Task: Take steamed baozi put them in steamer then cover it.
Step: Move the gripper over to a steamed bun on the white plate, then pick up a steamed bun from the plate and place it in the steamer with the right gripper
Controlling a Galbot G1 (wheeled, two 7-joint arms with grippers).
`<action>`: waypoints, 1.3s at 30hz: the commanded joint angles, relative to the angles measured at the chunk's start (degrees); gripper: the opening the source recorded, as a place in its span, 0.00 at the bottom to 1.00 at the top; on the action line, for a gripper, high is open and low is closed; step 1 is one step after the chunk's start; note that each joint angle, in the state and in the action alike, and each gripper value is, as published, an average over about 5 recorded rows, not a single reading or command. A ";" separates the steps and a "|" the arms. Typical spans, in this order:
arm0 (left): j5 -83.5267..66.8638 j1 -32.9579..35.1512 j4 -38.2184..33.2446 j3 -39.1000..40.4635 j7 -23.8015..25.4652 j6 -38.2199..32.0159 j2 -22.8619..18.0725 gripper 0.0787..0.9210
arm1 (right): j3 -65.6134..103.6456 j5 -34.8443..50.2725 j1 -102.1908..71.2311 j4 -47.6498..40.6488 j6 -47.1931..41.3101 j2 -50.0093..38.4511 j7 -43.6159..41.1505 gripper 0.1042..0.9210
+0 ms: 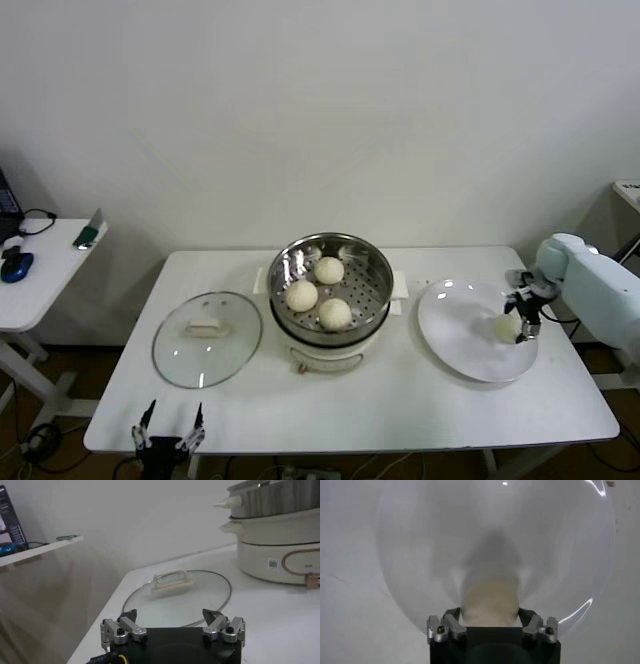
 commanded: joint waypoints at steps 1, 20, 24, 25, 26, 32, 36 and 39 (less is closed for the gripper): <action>-0.03 0.22 -0.25 0.00 0.10 0.02 -0.12 0.88 | 0.33 -0.65 0.02 -1.96 0.28 1.47 -1.17 0.78; 0.02 0.44 -1.42 1.17 0.31 0.04 -0.09 0.88 | -24.51 28.73 24.56 11.52 -9.15 0.16 -1.58 0.72; 0.36 -0.10 -1.59 2.60 0.50 0.18 0.00 0.88 | -35.10 39.22 35.85 12.49 -10.54 4.64 -1.78 0.72; 0.52 -0.30 -1.58 3.02 0.61 0.15 -0.03 0.88 | -37.40 41.60 38.08 12.67 -10.89 6.07 -1.77 0.72; 0.67 -0.48 -1.57 3.35 0.71 0.11 -0.07 0.88 | -39.09 43.33 39.78 12.89 -11.27 7.25 -1.79 0.71; 0.99 -1.26 -1.59 4.57 0.78 0.12 0.02 0.88 | -45.39 54.23 45.09 15.98 -14.36 14.42 -0.63 0.72; 0.79 -1.28 -1.69 4.62 0.72 -0.02 0.36 0.88 | -46.94 59.25 45.62 17.63 -16.12 18.62 0.88 0.72; 0.49 -1.24 -1.65 4.35 0.67 -0.20 0.94 0.88 | -49.16 61.80 46.06 18.51 -16.59 21.91 1.54 0.72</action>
